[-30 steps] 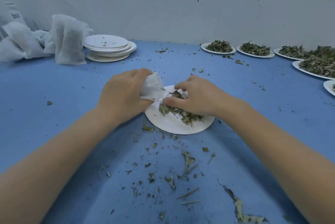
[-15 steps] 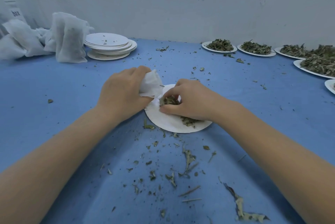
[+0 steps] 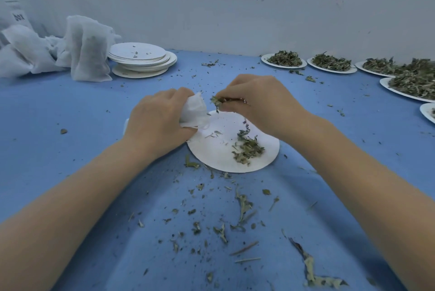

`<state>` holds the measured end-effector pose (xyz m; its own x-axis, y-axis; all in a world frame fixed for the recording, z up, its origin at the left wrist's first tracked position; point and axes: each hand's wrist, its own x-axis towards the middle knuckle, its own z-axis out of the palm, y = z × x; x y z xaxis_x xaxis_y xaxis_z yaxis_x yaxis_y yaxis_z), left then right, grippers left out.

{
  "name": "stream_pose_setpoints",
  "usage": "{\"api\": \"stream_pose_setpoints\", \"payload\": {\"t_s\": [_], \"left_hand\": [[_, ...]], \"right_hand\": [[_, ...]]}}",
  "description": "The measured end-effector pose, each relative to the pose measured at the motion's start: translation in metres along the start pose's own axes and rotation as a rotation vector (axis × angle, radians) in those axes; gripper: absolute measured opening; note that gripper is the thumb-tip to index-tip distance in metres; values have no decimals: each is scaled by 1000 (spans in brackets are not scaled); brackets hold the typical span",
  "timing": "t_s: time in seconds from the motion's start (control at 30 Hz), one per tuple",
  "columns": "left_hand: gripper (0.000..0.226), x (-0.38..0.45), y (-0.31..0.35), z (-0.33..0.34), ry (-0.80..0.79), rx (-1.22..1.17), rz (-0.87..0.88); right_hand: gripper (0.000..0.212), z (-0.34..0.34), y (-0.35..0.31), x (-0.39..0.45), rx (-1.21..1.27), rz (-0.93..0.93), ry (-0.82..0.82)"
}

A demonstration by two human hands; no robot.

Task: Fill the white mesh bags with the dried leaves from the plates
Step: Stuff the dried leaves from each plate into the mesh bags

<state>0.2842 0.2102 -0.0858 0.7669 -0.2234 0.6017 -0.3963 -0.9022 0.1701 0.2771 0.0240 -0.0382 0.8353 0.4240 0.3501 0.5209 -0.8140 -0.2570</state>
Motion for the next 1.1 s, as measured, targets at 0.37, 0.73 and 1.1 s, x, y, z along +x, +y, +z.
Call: {"api": "stream_pose_setpoints", "payload": {"t_s": [0.37,0.73,1.1], "left_hand": [[51,-2,12,1,58,-60,75],[49,1,12,-2,80,-266,-49],[45,-5,22,-7,35,-233,92]], "right_hand": [[18,9,-16,-1,91,-23,56],[20,7,-17,-3,343,67,45],[25,12,-21,-6,289,85,-66]]}}
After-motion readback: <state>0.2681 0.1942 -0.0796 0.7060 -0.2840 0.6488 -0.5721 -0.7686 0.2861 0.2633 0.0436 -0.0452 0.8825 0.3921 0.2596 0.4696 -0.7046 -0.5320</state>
